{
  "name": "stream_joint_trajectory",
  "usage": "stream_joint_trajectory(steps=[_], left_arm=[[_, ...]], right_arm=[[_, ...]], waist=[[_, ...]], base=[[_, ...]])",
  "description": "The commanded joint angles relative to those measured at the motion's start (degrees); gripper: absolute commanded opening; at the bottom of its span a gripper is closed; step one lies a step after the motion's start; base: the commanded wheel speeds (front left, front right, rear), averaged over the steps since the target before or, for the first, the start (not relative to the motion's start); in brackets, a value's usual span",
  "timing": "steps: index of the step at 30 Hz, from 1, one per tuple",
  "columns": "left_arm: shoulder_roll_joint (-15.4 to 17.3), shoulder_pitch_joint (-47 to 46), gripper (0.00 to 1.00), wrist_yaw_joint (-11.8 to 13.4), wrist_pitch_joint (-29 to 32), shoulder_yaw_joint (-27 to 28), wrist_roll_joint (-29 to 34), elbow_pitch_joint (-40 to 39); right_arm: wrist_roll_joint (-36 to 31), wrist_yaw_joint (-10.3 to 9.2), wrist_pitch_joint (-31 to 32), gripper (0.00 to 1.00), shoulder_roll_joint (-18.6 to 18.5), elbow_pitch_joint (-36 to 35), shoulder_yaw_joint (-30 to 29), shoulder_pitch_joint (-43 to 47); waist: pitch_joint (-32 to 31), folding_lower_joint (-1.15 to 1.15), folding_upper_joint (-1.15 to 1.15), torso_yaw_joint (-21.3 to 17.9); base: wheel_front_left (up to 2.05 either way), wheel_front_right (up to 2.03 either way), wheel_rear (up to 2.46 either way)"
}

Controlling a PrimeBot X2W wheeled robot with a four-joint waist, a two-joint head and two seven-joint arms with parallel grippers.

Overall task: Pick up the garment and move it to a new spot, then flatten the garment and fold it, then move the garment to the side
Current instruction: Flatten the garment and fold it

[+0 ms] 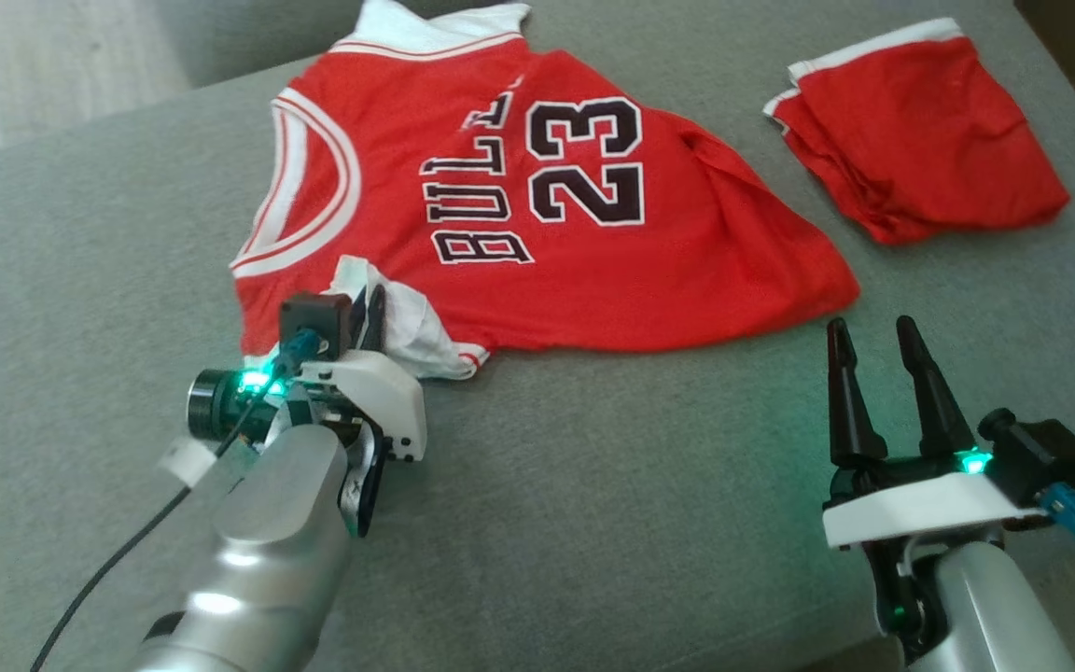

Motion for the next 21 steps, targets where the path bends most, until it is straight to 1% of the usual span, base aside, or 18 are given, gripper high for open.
stream_joint_trajectory(steps=[1,6,9,16,21], left_arm=[[0.9,-1.9,0.00,0.1,-1.0,1.6,-0.3,-1.3],[0.9,-1.3,0.00,0.5,-6.9,2.8,-2.0,-2.9],[0.9,-0.3,0.00,0.6,-9.4,3.5,-2.8,-5.2],[1.0,5.6,0.00,0.0,-10.9,3.1,-3.0,-12.4],[1.3,11.0,0.00,0.6,-11.1,2.2,-2.5,-17.6]], right_arm=[[-0.1,-0.04,-0.4,1.00,-0.1,-2.0,1.1,-1.4],[-1.1,-0.04,-0.4,1.00,-0.1,-2.2,0.3,-0.9],[-1.8,-0.04,-0.4,1.00,-0.1,-2.2,0.1,-0.4],[-2.7,-0.04,-0.4,1.00,-0.1,-1.5,-1.0,1.1],[-3.0,-0.04,-0.4,1.00,-0.1,-0.5,-1.1,1.6]], waist=[[-0.6,0.00,0.00,0.8],[-2.5,0.00,0.00,4.3],[-3.6,0.00,0.00,6.6],[-5.8,0.00,0.00,12.5],[-6.9,0.00,0.00,15.5]], base=[[0.00,0.00,0.00],[0.00,0.00,0.00],[0.00,0.00,0.00],[0.00,0.00,0.00],[0.00,0.00,0.00]])
